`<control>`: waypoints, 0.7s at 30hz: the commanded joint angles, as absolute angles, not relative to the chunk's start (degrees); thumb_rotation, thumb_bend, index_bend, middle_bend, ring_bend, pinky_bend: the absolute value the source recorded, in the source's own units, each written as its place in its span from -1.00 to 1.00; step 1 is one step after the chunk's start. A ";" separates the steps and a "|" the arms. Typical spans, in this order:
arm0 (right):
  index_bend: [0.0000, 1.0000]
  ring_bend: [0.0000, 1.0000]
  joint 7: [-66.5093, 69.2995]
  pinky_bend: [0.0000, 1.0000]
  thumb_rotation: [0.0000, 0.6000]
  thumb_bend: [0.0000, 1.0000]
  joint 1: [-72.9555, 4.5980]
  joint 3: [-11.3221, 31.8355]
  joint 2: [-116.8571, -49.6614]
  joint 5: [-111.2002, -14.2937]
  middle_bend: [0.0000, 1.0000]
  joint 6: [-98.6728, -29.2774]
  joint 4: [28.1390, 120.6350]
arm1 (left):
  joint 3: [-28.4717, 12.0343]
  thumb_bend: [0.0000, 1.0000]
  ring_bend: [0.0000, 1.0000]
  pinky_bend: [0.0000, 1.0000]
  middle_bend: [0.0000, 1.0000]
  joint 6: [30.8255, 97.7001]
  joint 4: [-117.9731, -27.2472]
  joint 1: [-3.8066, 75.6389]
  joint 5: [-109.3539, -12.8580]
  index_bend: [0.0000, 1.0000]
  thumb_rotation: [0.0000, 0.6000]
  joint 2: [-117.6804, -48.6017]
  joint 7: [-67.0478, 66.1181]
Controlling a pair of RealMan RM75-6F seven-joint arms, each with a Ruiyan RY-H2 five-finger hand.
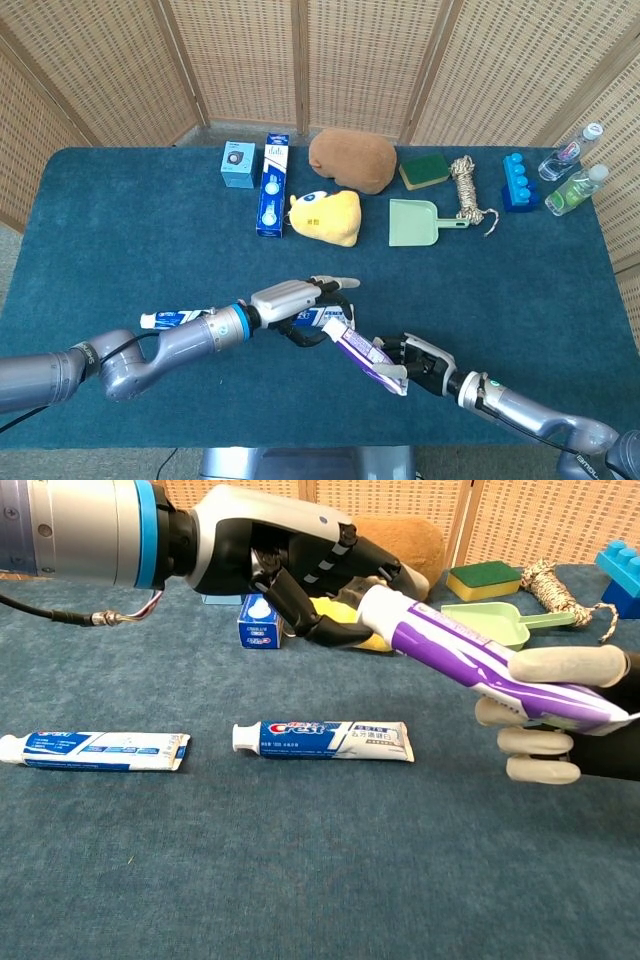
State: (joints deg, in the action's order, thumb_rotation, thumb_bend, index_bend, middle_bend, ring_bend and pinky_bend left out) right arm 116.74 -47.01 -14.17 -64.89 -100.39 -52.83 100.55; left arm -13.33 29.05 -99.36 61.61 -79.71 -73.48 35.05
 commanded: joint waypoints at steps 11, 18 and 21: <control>0.91 0.48 116.09 0.45 1.00 0.03 -47.81 -15.54 -64.68 -100.33 0.46 -52.70 100.85 | -13.05 -0.05 -1.00 -1.00 -0.94 30.37 -99.74 61.51 -79.50 -0.37 1.00 -73.14 34.94; 0.91 0.49 116.39 0.46 1.00 0.04 -48.45 -16.35 -64.92 -101.39 0.47 -53.17 100.60 | -12.78 0.00 -1.00 -1.00 -0.94 30.52 -99.77 61.63 -79.62 -0.35 1.00 -73.24 35.39; 0.91 0.49 116.33 0.46 1.00 0.04 -48.70 -16.47 -64.94 -101.43 0.47 -53.37 100.61 | -12.75 0.02 -1.00 -1.00 -0.93 30.91 -99.88 61.58 -79.70 -0.34 1.00 -73.39 35.45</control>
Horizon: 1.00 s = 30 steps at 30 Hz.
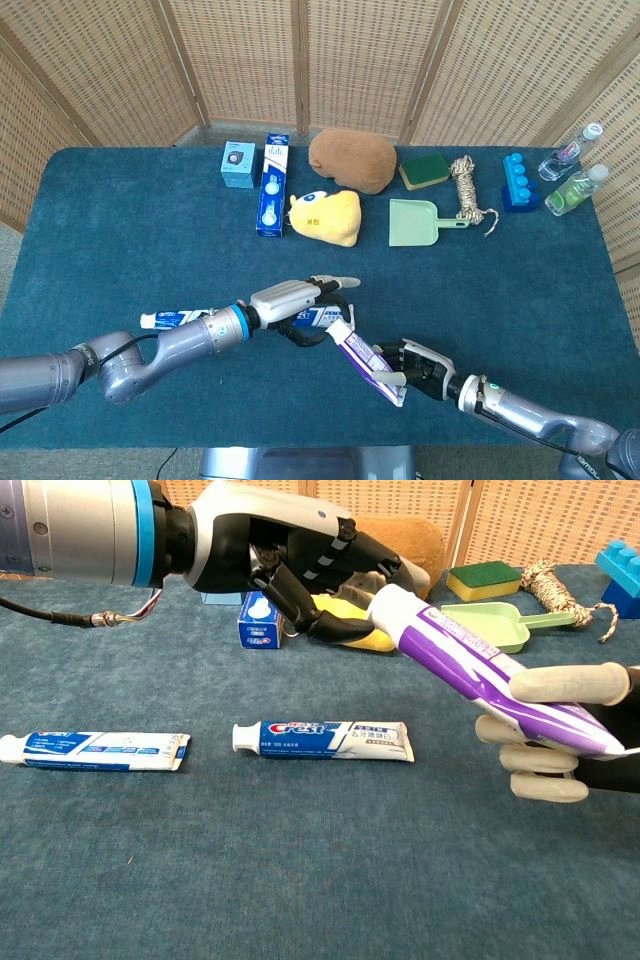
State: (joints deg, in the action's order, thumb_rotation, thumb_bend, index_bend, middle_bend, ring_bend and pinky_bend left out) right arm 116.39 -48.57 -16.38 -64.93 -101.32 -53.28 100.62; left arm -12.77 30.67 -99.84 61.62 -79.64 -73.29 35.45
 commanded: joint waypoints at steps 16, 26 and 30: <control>0.91 0.50 115.31 0.46 1.00 0.05 -50.37 -18.56 -65.00 -103.08 0.47 -53.50 100.87 | -12.81 0.05 -1.00 -1.00 -0.90 32.47 -100.11 61.42 -78.89 -0.31 1.00 -73.80 34.97; 0.91 0.51 113.90 0.46 1.00 0.05 -51.99 -19.59 -65.29 -103.49 0.47 -52.50 101.24 | -12.85 0.05 -1.00 -1.00 -0.90 32.75 -100.33 61.33 -78.63 -0.31 1.00 -73.72 35.27; 0.91 0.51 112.41 0.46 1.00 0.05 -52.61 -19.84 -65.18 -103.13 0.47 -51.64 101.76 | -12.87 0.03 -1.00 -1.00 -0.90 32.82 -100.47 61.30 -78.67 -0.31 1.00 -73.67 35.48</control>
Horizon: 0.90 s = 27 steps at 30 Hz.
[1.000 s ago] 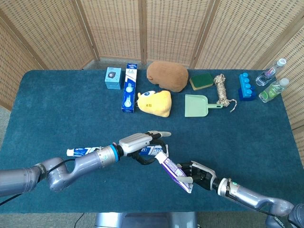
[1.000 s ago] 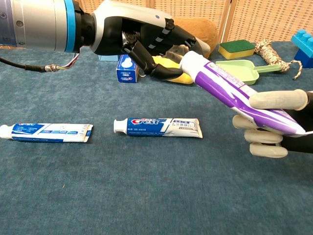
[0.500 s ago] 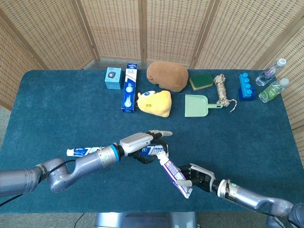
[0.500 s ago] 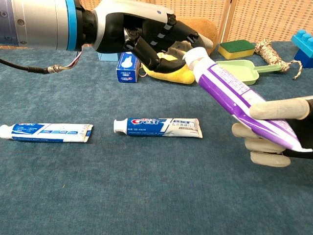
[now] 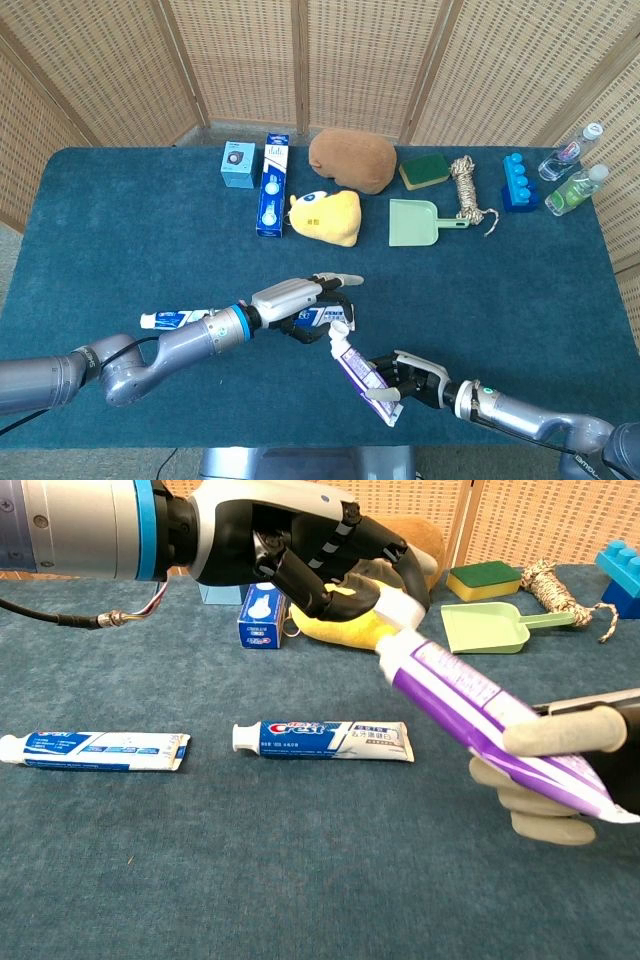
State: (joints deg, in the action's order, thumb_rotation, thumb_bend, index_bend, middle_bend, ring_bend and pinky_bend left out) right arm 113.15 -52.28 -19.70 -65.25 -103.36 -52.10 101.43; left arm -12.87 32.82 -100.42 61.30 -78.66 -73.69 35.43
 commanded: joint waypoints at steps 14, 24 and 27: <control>0.91 0.51 108.34 0.46 1.00 0.05 -54.60 -19.32 -64.93 -101.15 0.47 -49.19 103.80 | -12.29 -0.01 -1.00 -1.00 -0.91 32.11 -100.75 61.28 -79.20 -0.35 1.00 -74.10 37.48; 0.91 0.51 106.16 0.46 1.00 0.05 -54.45 -18.96 -64.50 -98.65 0.47 -48.20 103.78 | -12.93 -0.05 -1.00 -1.00 -0.94 35.17 -100.85 59.37 -78.41 -0.61 1.00 -72.13 37.92; 0.91 0.51 106.48 0.46 1.00 0.05 -53.53 -18.95 -64.20 -97.64 0.47 -48.85 102.91 | -12.90 -0.05 -1.00 -1.00 -0.96 36.67 -101.30 57.98 -77.90 -0.64 1.00 -69.86 37.13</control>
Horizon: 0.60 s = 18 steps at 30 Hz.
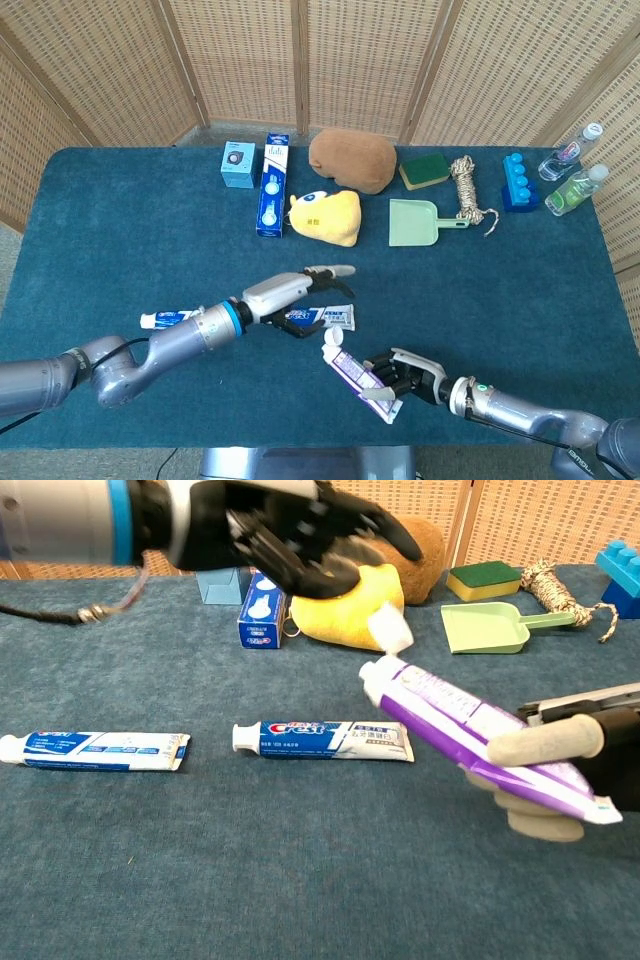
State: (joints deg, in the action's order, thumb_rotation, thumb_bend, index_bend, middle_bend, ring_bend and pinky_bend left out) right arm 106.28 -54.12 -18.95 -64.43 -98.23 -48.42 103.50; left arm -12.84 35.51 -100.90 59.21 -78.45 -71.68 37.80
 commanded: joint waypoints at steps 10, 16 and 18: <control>0.90 0.50 104.60 0.44 1.00 0.05 -49.97 -17.39 -62.40 -91.90 0.46 -49.70 98.01 | -10.63 -0.05 -1.00 -1.00 -0.97 42.16 -104.92 50.97 -75.01 -0.64 1.00 -60.67 32.47; 0.88 0.44 92.95 0.38 1.00 0.04 -47.91 -14.06 -61.14 -82.92 0.45 -46.59 96.23 | -8.02 -0.06 -1.00 -1.00 -0.97 47.01 -108.95 45.09 -73.79 -0.62 1.00 -53.69 26.75; 0.88 0.42 89.90 0.34 1.00 0.03 -47.19 -13.08 -61.15 -80.70 0.45 -45.98 96.06 | -7.47 -0.06 -1.00 -1.00 -0.97 48.23 -109.99 43.69 -73.50 -0.62 1.00 -52.25 25.25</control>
State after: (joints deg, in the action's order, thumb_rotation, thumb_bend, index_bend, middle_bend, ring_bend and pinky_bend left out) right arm 94.28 -48.54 -14.95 -61.66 -84.41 -47.43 96.88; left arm -8.25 47.17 -108.99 44.82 -73.95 -53.39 26.43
